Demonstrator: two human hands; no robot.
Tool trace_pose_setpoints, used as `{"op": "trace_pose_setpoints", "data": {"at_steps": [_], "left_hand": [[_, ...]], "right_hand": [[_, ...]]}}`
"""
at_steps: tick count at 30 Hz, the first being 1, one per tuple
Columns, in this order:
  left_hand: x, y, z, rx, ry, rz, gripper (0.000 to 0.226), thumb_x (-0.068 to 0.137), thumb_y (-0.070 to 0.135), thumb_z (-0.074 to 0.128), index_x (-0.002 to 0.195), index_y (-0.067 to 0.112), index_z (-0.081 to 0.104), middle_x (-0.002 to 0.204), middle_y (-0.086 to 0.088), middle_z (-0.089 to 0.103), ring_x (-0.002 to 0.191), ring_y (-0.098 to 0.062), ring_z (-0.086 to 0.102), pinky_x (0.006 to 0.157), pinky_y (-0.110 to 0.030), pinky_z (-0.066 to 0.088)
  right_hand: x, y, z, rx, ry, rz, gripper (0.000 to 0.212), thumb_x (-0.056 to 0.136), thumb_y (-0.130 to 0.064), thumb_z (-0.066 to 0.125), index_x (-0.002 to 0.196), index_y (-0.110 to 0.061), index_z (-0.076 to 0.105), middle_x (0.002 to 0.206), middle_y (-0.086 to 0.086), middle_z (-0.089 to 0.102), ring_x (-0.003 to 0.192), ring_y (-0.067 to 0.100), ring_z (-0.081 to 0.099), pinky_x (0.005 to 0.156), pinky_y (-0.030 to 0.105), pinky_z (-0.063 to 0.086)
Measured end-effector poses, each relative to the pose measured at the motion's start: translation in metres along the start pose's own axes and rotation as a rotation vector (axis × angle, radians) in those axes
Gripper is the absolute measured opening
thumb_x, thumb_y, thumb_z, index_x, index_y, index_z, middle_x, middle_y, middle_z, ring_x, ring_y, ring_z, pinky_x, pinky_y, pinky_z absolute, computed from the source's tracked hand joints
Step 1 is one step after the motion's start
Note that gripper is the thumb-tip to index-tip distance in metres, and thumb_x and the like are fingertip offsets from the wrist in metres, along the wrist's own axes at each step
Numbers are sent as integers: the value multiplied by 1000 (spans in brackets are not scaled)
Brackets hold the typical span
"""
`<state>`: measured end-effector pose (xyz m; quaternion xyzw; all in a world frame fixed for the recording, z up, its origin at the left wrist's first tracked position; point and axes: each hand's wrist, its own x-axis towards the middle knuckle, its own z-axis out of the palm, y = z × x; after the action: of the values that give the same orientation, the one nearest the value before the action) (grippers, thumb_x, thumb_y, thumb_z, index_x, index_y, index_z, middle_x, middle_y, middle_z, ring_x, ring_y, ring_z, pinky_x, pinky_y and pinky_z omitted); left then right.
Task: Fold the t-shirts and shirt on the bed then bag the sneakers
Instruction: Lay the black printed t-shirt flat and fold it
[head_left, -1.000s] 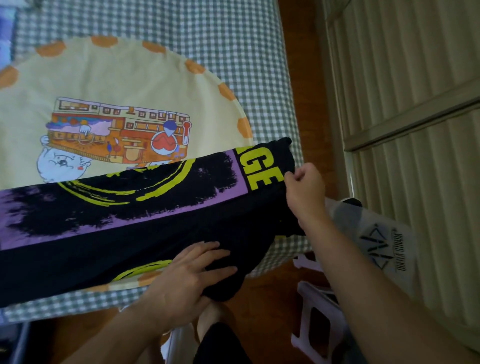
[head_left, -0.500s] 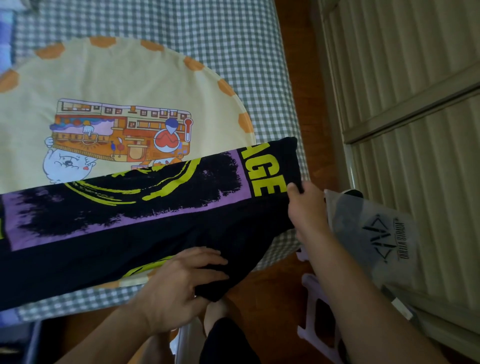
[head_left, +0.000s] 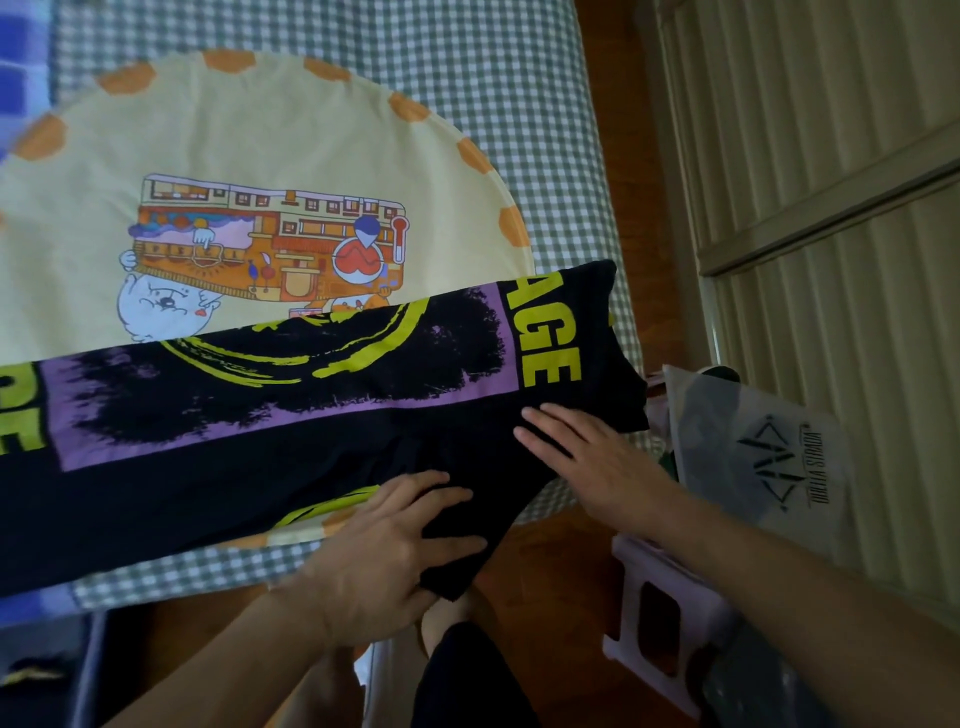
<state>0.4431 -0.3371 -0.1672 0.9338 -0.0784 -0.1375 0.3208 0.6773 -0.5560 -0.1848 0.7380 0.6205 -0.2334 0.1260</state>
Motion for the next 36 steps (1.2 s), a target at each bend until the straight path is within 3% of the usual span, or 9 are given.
{"op": "trace_pose_setpoints", "data": {"at_steps": [3,6,9,13,16,24,28,32,36], "left_hand": [[0,3,-16,-367,73,-94,50,88,41,50,137,46,59,149,16,49,142,-9,40,119,-32,30],[16,0,-39,-1183,493,-599,29,103,40,51,122,28,70,122,11,72,116,-7,66,106,-35,48],[32,-21,-42,-1638,609,-930,34,103,46,51,123,22,66,120,3,74,109,-12,71,98,-37,51],[40,-35,-23,-1448,668,-1137,57,86,52,75,126,15,60,111,-5,71,101,-21,71,92,-43,56],[46,-23,-13,-1168,631,-1286,38,88,43,76,92,10,57,80,-12,57,77,-28,59,73,-45,49],[28,-11,5,-1224,624,-1331,35,103,18,59,81,-8,60,62,-14,52,57,-24,46,57,-34,38],[24,-7,-5,-914,602,-1261,25,100,39,60,103,14,61,85,-3,68,64,-10,61,61,-34,55],[34,-5,-24,-518,697,-1065,53,94,52,63,136,31,40,117,11,40,79,-1,51,68,-34,51],[54,-26,-31,-493,506,-1010,53,95,53,61,142,34,43,119,6,31,82,-14,57,74,-38,56]], "right_hand": [[7,13,-4,32,82,24,105,72,10,65,160,-21,17,160,2,29,145,24,30,116,41,34],[21,14,-11,343,169,116,80,81,-5,74,151,-23,40,144,-5,49,134,17,41,111,43,40],[34,11,-32,876,153,466,46,100,-32,62,143,-22,53,133,-6,55,122,12,49,105,38,43],[46,20,-47,1032,279,653,16,104,-27,54,114,-21,66,108,-6,66,107,15,62,80,21,44],[52,18,-48,1037,267,662,11,103,-28,57,107,-22,65,99,-8,64,96,10,61,76,22,43],[37,26,-36,729,298,731,15,104,-25,53,92,-22,60,71,-4,57,67,18,56,54,31,35],[43,14,-45,510,344,682,18,98,-30,62,106,-14,67,94,-3,60,97,25,55,79,40,46],[89,-5,-74,507,409,566,38,99,-37,57,129,-15,59,114,0,59,113,23,49,94,41,45],[144,-2,-84,566,302,659,42,98,-42,57,132,-18,58,122,3,61,116,28,51,100,45,43]]}}
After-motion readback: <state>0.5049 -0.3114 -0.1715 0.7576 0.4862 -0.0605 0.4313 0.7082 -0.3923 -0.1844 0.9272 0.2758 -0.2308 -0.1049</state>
